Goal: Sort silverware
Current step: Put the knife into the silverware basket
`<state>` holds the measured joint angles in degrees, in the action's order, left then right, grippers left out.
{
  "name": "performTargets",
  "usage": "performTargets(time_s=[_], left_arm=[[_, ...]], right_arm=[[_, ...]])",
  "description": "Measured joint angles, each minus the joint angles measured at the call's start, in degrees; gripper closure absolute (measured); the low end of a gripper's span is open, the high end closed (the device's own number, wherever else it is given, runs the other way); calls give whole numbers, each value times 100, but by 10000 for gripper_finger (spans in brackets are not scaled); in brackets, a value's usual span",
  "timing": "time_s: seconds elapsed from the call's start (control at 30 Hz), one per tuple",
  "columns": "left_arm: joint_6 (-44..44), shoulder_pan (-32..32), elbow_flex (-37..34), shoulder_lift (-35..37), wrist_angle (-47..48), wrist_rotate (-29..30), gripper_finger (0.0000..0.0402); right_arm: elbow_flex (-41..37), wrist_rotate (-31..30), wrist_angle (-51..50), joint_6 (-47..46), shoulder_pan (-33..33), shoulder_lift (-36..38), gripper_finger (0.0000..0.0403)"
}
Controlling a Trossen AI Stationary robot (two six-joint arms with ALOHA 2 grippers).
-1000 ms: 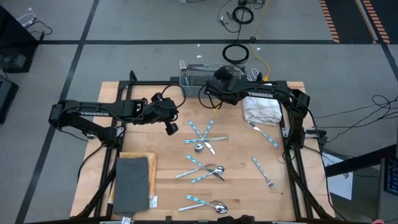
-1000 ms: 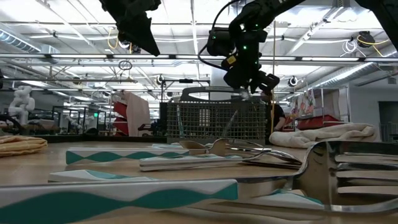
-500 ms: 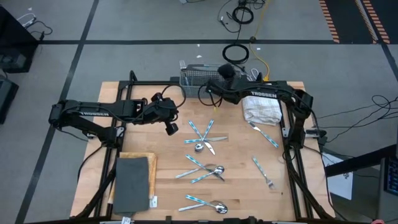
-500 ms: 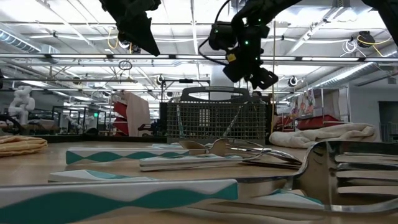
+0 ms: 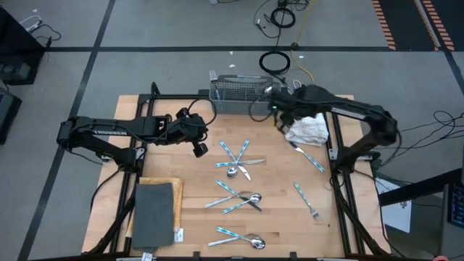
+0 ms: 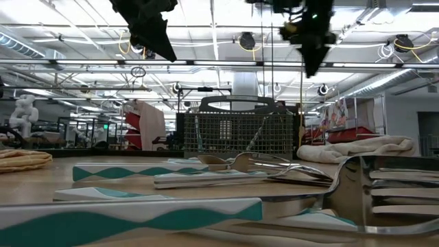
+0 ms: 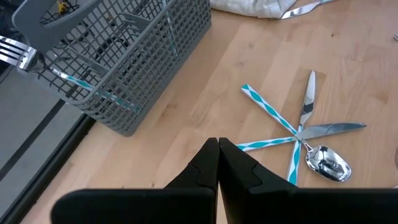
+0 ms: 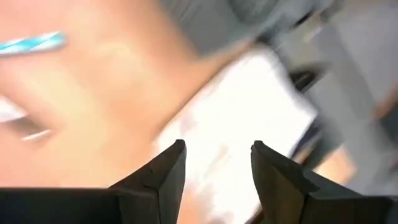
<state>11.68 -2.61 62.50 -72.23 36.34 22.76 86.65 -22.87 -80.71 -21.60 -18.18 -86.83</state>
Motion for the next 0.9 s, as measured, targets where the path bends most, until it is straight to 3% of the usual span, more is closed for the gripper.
performTargets(time_s=[0.2,0.37,0.47,0.63,0.9], left_arm=[[-2,-4,0,0,2,-31,393],[-2,-4,0,0,-131,-338,393],[-44,-4,0,0,-250,-464,393],[-155,-4,0,0,-315,-498,393],[-157,-4,0,-2,-306,-498,393]], right_arm=[[-1542,604,-540,-1267,739,856,234],[-3342,1860,499,-2004,1051,1518,234],[-3988,2159,1083,-2311,1120,1651,233],[-4325,2264,1459,-2308,1116,1612,203],[-4345,1827,1500,-2377,886,1586,138]])
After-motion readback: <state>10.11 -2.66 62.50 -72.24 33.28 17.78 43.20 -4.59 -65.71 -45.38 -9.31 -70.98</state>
